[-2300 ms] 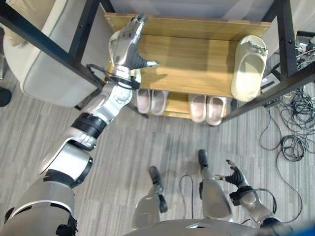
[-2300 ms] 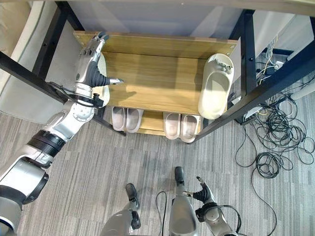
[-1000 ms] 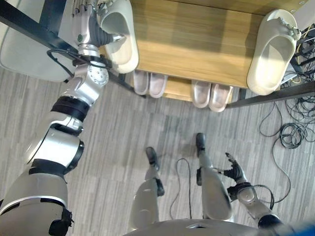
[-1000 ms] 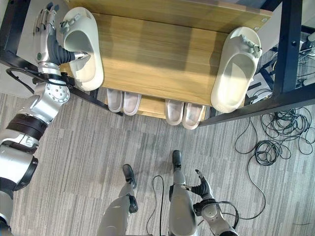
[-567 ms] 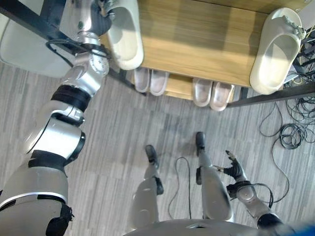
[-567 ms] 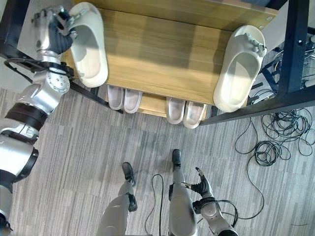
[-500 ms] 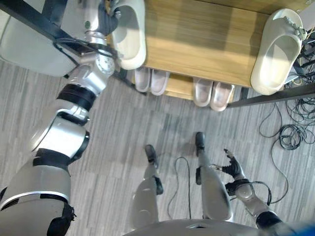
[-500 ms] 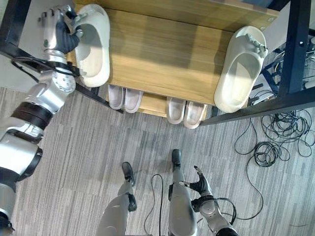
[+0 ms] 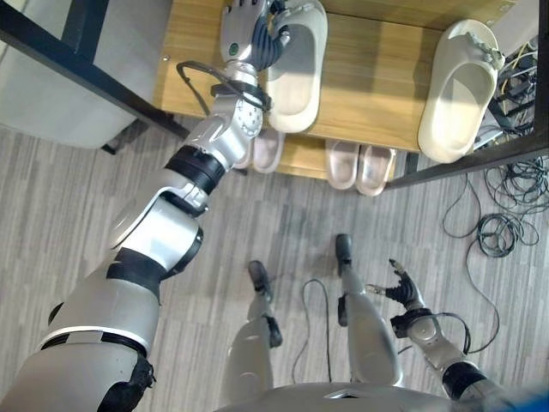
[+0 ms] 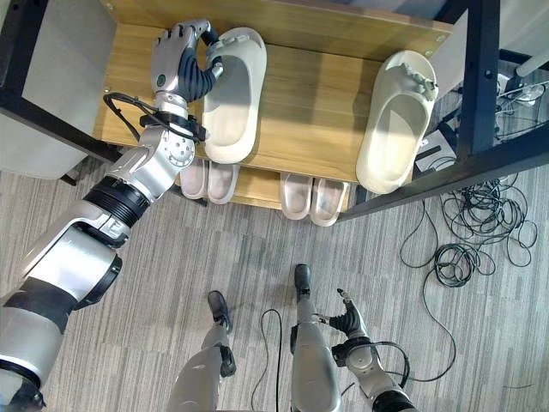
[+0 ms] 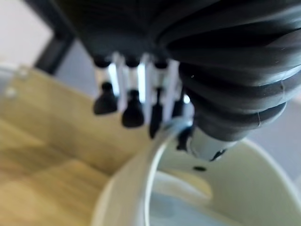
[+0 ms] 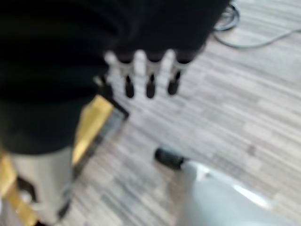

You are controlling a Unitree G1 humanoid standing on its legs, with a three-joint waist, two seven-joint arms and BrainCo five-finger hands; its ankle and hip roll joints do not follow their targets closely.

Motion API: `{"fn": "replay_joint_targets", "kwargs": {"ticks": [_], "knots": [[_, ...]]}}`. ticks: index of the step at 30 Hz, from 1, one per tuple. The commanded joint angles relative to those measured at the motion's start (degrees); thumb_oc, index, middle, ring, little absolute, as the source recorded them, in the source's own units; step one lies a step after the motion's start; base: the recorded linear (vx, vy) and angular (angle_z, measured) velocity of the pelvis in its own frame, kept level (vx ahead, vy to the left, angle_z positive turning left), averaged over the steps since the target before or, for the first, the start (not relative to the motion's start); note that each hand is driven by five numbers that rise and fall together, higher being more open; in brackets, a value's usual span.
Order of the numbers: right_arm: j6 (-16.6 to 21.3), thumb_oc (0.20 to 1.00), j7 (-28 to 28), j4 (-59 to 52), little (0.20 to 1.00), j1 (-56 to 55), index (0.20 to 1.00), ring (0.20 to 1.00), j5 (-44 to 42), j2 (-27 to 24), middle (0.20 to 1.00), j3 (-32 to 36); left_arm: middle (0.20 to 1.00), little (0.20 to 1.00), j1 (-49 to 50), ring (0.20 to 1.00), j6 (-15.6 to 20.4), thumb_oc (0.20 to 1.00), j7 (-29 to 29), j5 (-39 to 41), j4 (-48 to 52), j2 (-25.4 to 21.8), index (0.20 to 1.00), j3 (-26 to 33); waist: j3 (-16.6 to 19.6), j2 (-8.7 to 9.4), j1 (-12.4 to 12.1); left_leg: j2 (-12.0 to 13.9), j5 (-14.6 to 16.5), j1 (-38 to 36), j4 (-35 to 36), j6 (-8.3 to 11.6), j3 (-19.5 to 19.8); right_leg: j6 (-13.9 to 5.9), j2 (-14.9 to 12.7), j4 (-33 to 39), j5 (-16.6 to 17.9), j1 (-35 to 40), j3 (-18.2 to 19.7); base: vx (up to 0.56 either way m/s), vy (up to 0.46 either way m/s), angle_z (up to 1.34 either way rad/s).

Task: Arrange the slippers neatly on the shoe rack.

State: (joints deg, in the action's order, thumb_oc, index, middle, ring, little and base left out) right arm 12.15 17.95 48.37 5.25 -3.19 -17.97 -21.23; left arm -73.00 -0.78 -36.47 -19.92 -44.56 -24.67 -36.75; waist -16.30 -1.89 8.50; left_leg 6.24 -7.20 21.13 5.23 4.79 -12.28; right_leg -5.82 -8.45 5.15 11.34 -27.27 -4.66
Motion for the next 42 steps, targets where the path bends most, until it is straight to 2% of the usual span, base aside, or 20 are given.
{"fn": "replay_joint_targets", "kwargs": {"ticks": [1, 9, 11, 15, 20, 23, 32, 42], "knots": [[0.2, 1.000, 0.4, 0.6, 1.000, 1.1, 1.000, 1.000, -0.3, -1.4, 1.000, 0.1, 0.200, 0.200, -6.2, 0.200, 1.4, 0.200, -1.3, -2.1, -1.6, -0.9, 0.200, 2.0, -1.2, -2.40, -0.9, -0.3, 3.0, -0.5, -0.2, 2.38, 5.1, -5.89, -1.8, -1.5, -3.1, 0.9, 0.4, 0.02, -0.021, -0.06], [0.2, 1.000, 0.6, 2.5, 1.000, 1.3, 1.000, 1.000, -1.7, -1.5, 1.000, 0.7, 0.200, 0.200, -3.2, 0.200, 0.8, 0.200, -1.9, -1.8, -3.5, 3.4, 0.200, 3.4, -0.7, -5.05, -0.6, -0.6, 3.3, -1.7, -0.2, 2.40, 4.3, -5.62, -1.9, -2.3, -4.0, 1.2, 1.2, 0.02, -0.029, -0.03], [-0.3, 1.000, 0.8, 3.1, 1.000, 2.4, 1.000, 1.000, -2.5, -1.3, 1.000, 1.5, 0.200, 0.200, 0.7, 0.200, 1.6, 0.200, -1.2, -0.1, -0.4, 4.4, 0.200, 5.5, -0.7, -5.72, -0.9, -0.9, 3.3, -2.2, -0.2, 2.28, 4.3, -5.53, -2.0, -2.7, -4.4, 1.3, 1.5, 0.03, -0.017, -0.08], [-0.7, 1.000, 0.9, 2.8, 1.000, 2.4, 1.000, 1.000, -2.6, -1.0, 1.000, 2.0, 0.200, 0.200, 1.2, 0.200, 0.3, 0.200, -1.2, -2.5, 1.5, 6.5, 0.200, 5.9, -0.5, -6.50, -1.1, -0.9, 3.5, -2.7, -0.2, 2.37, 4.1, -5.48, -2.2, -2.6, -4.6, 1.6, 1.5, 0.01, -0.005, -0.02], [0.0, 1.000, 1.4, 2.8, 1.000, 3.0, 1.000, 1.000, -3.0, -1.6, 1.000, 1.8, 0.200, 0.200, -1.8, 0.200, -2.9, 0.200, -2.9, -7.6, -1.3, 5.8, 0.200, 4.7, -0.7, -6.41, -0.7, -0.6, 3.4, -2.5, -0.2, 2.45, 4.0, -5.44, -1.8, -2.7, -4.7, 1.0, 2.0, -0.01, -0.006, 0.00], [0.3, 1.000, 1.2, 3.2, 1.000, 3.3, 1.000, 1.000, -3.3, -1.6, 1.000, 1.1, 0.200, 0.200, -4.0, 0.200, -3.4, 0.200, -3.3, -8.0, -3.3, 5.8, 0.200, 3.9, -0.7, -6.17, -0.2, -0.2, 3.2, -2.0, -0.2, 2.57, 3.9, -5.27, -1.4, -3.0, -4.7, 0.2, 2.4, -0.02, -0.049, -0.02], [0.5, 1.000, 1.1, 5.3, 1.000, 4.8, 1.000, 1.000, -4.1, -2.0, 1.000, 0.3, 0.200, 0.200, -8.1, 0.200, -3.0, 0.200, -3.9, -4.6, -9.4, 7.9, 0.200, 3.1, -0.7, -6.53, 0.7, 0.5, 2.8, -1.5, -0.2, 2.76, 3.0, -5.15, -0.7, -3.6, -4.7, -1.5, 3.4, 0.00, -0.023, -0.06], [0.6, 1.000, 0.9, 6.9, 1.000, 6.0, 1.000, 1.000, -4.6, -2.4, 1.000, -0.4, 0.200, 0.200, -10.8, 0.200, -2.6, 0.200, -4.5, -3.3, -9.9, 10.5, 0.200, 2.4, -0.7, -7.59, 1.3, 1.0, 2.6, -1.4, -0.2, 2.92, 2.1, -5.01, -0.3, -4.1, -4.8, -2.5, 4.4, 0.01, -0.016, -0.05]]}}
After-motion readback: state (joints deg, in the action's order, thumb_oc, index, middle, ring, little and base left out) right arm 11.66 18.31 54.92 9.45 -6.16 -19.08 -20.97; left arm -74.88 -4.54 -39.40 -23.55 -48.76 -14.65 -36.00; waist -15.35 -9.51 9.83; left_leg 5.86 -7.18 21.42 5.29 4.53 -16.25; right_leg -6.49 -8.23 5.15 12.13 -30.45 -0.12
